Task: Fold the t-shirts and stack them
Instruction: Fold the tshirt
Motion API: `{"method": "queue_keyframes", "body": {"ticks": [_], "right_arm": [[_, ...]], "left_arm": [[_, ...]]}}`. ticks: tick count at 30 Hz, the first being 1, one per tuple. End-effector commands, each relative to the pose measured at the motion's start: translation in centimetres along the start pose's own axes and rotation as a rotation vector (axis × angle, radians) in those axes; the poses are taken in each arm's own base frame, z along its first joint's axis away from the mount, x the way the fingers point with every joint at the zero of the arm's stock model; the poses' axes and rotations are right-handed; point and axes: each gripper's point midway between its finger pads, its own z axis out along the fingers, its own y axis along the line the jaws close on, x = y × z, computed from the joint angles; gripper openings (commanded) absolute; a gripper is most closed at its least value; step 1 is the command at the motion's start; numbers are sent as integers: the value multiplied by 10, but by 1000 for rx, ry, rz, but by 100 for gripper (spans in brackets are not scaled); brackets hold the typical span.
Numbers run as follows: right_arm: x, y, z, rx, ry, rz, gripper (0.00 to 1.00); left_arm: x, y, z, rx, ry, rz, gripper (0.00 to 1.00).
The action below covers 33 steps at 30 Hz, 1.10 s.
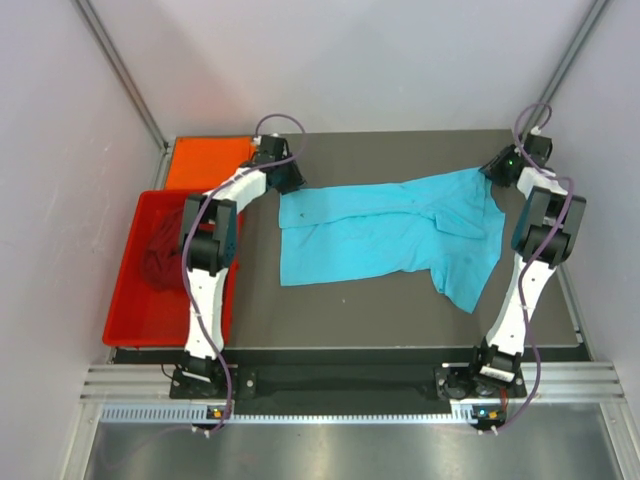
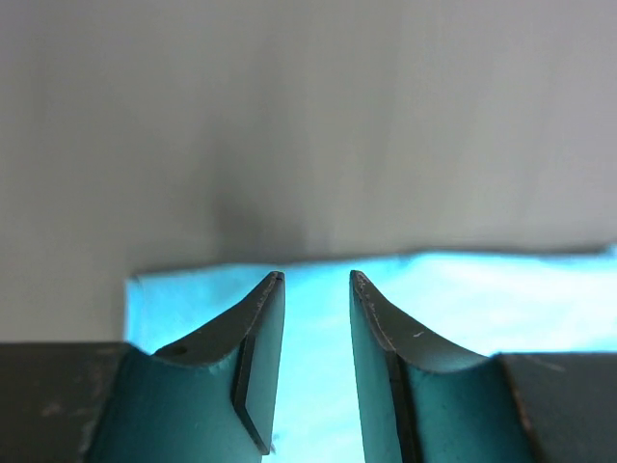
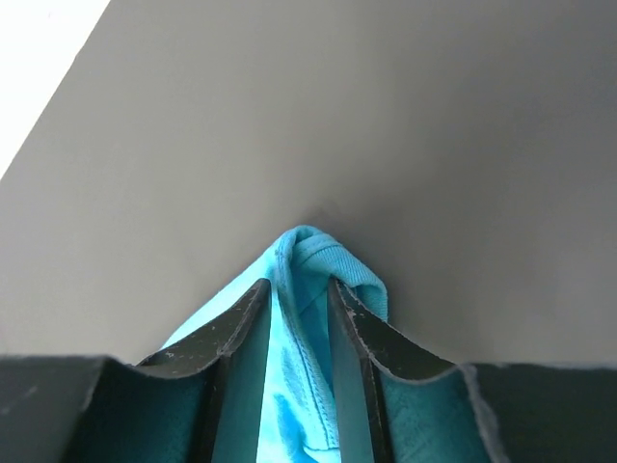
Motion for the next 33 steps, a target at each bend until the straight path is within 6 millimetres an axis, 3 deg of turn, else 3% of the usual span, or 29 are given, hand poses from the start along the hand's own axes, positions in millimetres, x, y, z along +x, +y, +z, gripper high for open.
{"method": "queue_keyframes", "body": {"ticks": [1,6,9,13,16,19,26,33], "right_arm": [[-11,14,-11,-35,-2,-72,31],[-11,13,-5,-50,-5,-95,33],[-14,10,-1,-41,-14,-99,24],[-23,6,2,-13,-51,-87,0],[-31,-7,-1,81,-97,-42,0],[-38,-13,-4,119,-162,4,0],[-31,2,10,86,-166,62,0],[-37,23,25,34,-192,27,9]], "left_arm": [[-2,-33,-25,108,-8,54,38],[26,-23,-4,128,56,-9,37],[40,-3,10,54,88,-26,35],[45,42,20,-161,70,-34,35],[48,69,24,-310,77,-42,34],[51,82,28,-371,78,-44,34],[50,95,42,-417,61,-55,34],[20,84,66,-356,13,-34,35]]}}
